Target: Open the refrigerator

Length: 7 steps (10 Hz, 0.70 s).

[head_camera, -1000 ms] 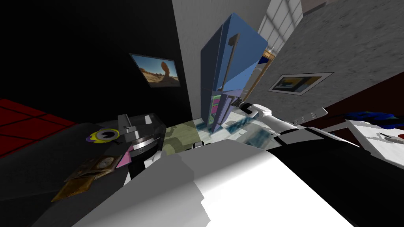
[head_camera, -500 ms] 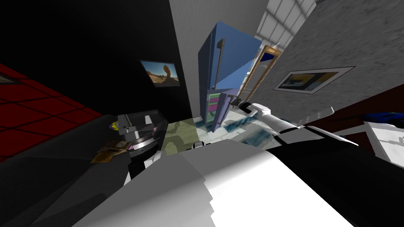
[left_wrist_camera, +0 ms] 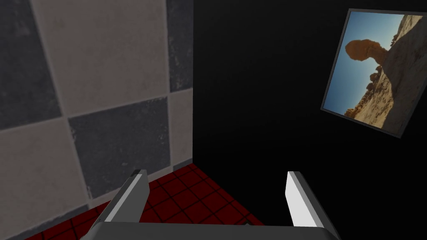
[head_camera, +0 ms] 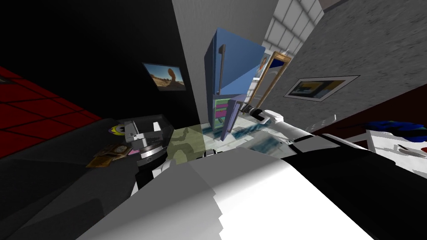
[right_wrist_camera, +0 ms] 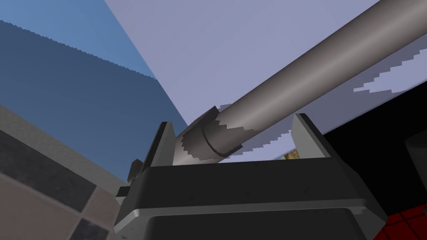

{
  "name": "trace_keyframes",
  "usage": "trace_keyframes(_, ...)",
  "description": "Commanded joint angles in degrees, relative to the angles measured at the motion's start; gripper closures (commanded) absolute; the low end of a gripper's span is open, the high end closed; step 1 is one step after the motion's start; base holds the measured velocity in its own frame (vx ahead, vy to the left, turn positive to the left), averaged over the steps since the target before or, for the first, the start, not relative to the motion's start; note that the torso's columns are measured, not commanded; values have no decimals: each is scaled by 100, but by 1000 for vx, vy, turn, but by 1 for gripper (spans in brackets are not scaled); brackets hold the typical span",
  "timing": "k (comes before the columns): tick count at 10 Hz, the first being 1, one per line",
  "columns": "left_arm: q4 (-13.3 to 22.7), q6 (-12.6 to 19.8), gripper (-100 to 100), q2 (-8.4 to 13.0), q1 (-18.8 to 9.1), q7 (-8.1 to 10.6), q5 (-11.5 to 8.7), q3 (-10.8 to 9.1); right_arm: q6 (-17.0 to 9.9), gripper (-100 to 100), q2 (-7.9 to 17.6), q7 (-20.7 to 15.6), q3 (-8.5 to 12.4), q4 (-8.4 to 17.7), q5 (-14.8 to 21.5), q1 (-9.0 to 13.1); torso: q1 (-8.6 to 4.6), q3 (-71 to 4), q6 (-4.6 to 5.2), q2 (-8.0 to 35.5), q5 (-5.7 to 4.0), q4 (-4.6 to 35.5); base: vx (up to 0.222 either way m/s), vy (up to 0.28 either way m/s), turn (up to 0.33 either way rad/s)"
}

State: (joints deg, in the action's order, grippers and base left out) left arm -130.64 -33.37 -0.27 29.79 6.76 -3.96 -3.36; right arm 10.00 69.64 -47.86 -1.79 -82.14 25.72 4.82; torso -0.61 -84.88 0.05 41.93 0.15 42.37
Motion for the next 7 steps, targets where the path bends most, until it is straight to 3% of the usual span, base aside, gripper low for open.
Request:
trace_keyframes(1,0,0,0,0,0,0,0,0,116,100,63,-42,36,-165,-11,-13,8,-4,0,-10,-4,-2,-114,-248,5)
trace_keyframes(7,0,0,0,-1,1,0,0,0,581,100,61,-86,-44,-558,-63,-45,43,5,-16,2,0,-4,-105,-257,3)
